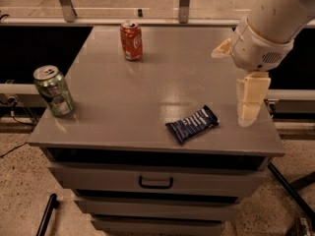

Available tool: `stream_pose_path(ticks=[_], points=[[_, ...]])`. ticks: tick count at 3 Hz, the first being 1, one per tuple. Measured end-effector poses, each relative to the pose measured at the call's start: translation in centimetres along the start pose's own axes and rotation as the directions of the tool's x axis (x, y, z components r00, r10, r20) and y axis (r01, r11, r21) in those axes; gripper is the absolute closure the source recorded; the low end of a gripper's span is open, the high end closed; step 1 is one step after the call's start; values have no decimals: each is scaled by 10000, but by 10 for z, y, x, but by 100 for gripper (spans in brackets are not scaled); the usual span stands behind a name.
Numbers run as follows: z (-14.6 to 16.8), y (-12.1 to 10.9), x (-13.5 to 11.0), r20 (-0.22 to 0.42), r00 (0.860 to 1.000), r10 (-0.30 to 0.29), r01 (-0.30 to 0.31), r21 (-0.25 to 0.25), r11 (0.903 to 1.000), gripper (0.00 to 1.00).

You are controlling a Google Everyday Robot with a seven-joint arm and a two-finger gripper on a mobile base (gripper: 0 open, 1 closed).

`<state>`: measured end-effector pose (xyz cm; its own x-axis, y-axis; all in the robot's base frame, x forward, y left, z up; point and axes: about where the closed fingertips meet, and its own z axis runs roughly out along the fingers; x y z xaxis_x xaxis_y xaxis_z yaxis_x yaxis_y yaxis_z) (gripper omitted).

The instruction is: Pick rxbar blueberry

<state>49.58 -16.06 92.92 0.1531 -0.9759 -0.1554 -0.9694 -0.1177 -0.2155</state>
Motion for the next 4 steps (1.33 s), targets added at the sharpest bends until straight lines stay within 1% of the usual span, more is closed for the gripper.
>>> stream_pose_path(ticks=[1, 2, 3, 4], points=[[34, -7, -33, 461, 9773, -2068, 2091, -516, 9765, 0], [53, -4, -50, 704, 9479, -3106, 3160, -854, 9449, 0], [73, -1, -51, 842, 9366, -3401, 3481, -1126, 9307, 14], [92, 4, -47, 1038, 9341, -3417, 3536, -1353, 9256, 36]])
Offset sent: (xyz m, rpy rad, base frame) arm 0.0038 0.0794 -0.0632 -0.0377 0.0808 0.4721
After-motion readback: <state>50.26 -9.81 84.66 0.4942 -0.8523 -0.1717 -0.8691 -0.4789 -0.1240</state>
